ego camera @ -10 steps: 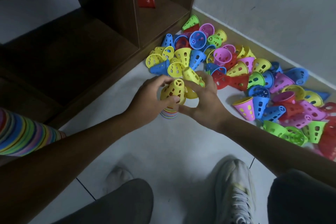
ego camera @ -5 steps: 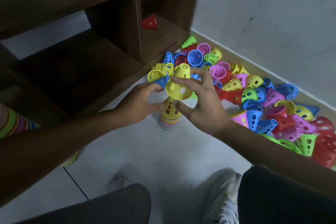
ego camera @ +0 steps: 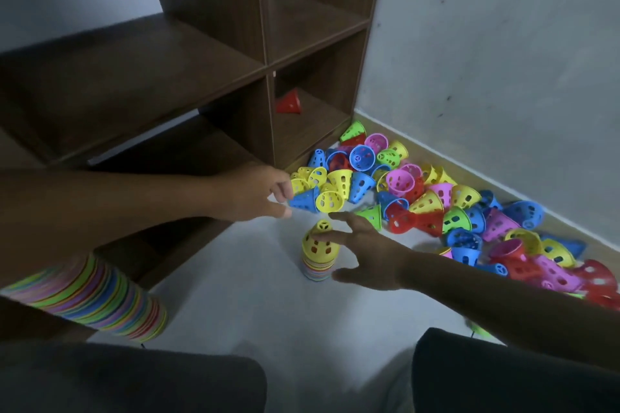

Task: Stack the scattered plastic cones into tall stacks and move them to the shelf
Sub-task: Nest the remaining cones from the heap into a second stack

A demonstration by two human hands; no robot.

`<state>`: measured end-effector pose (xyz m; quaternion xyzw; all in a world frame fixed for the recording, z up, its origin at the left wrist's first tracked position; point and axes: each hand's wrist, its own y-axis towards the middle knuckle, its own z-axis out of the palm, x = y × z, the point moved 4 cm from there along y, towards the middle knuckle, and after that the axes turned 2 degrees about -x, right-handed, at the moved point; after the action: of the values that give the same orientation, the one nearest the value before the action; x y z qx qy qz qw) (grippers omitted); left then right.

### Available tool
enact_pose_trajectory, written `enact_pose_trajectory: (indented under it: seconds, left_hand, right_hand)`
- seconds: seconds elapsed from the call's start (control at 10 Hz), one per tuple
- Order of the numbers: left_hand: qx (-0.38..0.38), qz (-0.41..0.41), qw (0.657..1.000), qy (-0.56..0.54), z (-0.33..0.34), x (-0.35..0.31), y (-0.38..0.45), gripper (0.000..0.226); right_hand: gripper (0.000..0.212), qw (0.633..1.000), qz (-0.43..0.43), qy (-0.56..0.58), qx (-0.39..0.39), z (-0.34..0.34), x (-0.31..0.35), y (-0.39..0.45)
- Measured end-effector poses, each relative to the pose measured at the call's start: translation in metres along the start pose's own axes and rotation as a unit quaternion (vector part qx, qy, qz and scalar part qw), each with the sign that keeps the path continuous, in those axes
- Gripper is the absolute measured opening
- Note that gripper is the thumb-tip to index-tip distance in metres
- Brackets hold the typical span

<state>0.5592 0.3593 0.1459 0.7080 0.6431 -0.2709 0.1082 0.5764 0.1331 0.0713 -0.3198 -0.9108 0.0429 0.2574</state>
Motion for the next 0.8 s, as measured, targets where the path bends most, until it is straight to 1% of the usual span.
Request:
enact_pose_trajectory:
  seconds: [0.1, 0.2, 0.3, 0.4, 0.5, 0.6, 0.7, 0.8]
  left_hand:
    - [0.044, -0.005, 0.998, 0.036, -0.019, -0.023, -0.001, 0.028]
    - [0.078, -0.002, 0.995, 0.066, -0.035, -0.048, 0.005, 0.026]
    - [0.087, 0.006, 0.992, 0.089, -0.049, -0.067, 0.015, 0.024]
    - [0.099, 0.009, 0.989, 0.110, -0.052, -0.071, 0.022, 0.028]
    - [0.119, 0.018, 0.983, 0.136, -0.053, -0.064, 0.028, 0.034]
    - [0.135, 0.023, 0.977, 0.164, -0.058, -0.061, 0.034, 0.038]
    - [0.140, 0.032, 0.976, 0.163, -0.063, -0.064, 0.044, 0.040]
    - [0.150, 0.041, 0.970, 0.186, -0.058, -0.061, 0.061, 0.038]
  right_hand:
    - [0.075, 0.996, -0.009, -0.074, 0.052, -0.031, 0.006, -0.010]
    - [0.074, 0.987, 0.003, -0.135, 0.092, -0.067, -0.001, -0.019]
    - [0.074, 0.973, 0.023, -0.203, 0.109, -0.099, -0.011, -0.020]
    - [0.070, 0.965, 0.057, -0.218, 0.132, -0.125, -0.016, -0.011]
    - [0.070, 0.966, 0.118, -0.183, 0.141, -0.125, -0.029, 0.001]
    - [0.077, 0.960, 0.152, -0.201, 0.123, -0.119, -0.039, 0.010]
    - [0.059, 0.948, 0.218, -0.163, 0.167, -0.116, -0.048, 0.012]
    - [0.075, 0.952, 0.276, -0.077, 0.110, -0.105, -0.078, 0.022]
